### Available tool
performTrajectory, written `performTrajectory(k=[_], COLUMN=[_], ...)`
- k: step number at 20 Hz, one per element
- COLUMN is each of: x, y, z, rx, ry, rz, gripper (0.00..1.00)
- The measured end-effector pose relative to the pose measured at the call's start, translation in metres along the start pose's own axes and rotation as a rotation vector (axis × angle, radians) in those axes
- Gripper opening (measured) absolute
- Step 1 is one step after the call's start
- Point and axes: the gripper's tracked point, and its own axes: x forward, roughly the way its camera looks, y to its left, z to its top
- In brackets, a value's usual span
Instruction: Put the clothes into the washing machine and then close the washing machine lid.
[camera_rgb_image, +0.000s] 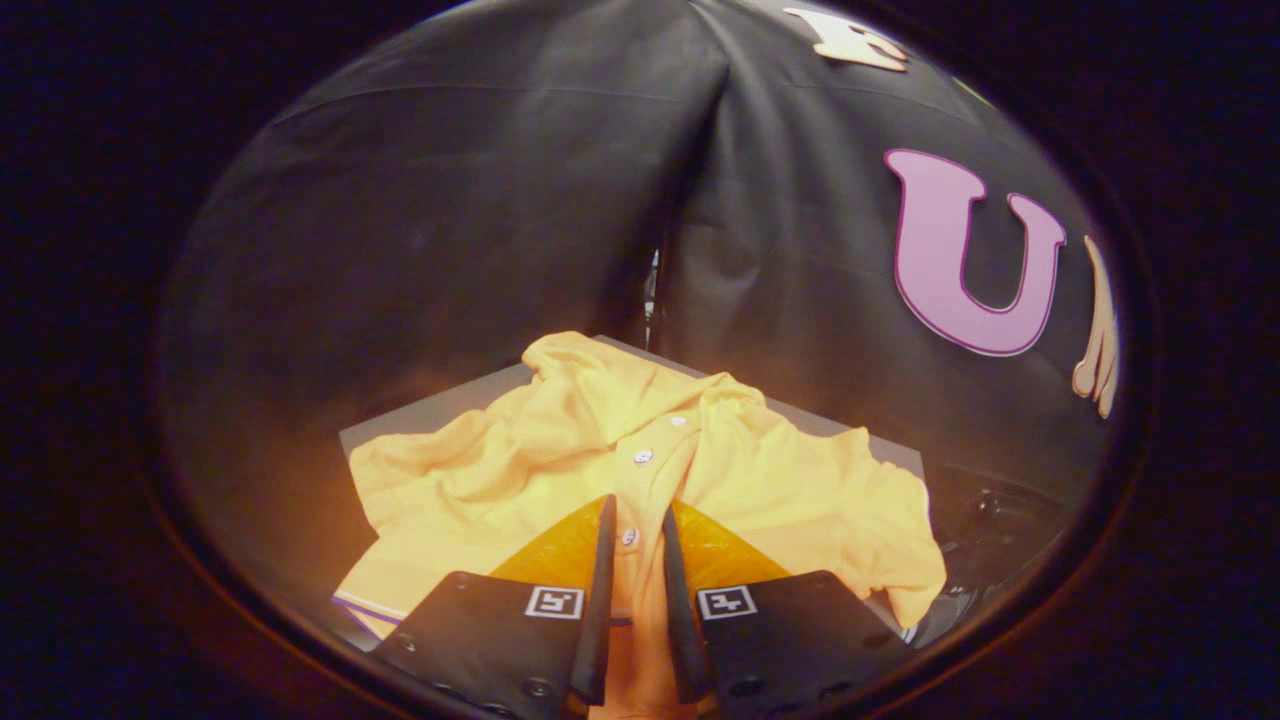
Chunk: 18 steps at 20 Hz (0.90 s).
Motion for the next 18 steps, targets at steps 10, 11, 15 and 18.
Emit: performTrajectory(k=[10, 11, 15, 18], x=[-0.008, -0.010, -0.025, -0.053], y=[-0.019, -0.021, -0.051, -0.083], z=[0.009, 0.010, 0.027, 0.040], rx=[0.371, 0.394, 0.387, 0.391], ry=[0.006, -0.001, -0.035, -0.033], rz=[0.035, 0.015, -0.199, -0.348], gripper=[0.01, 0.01, 0.01, 0.01])
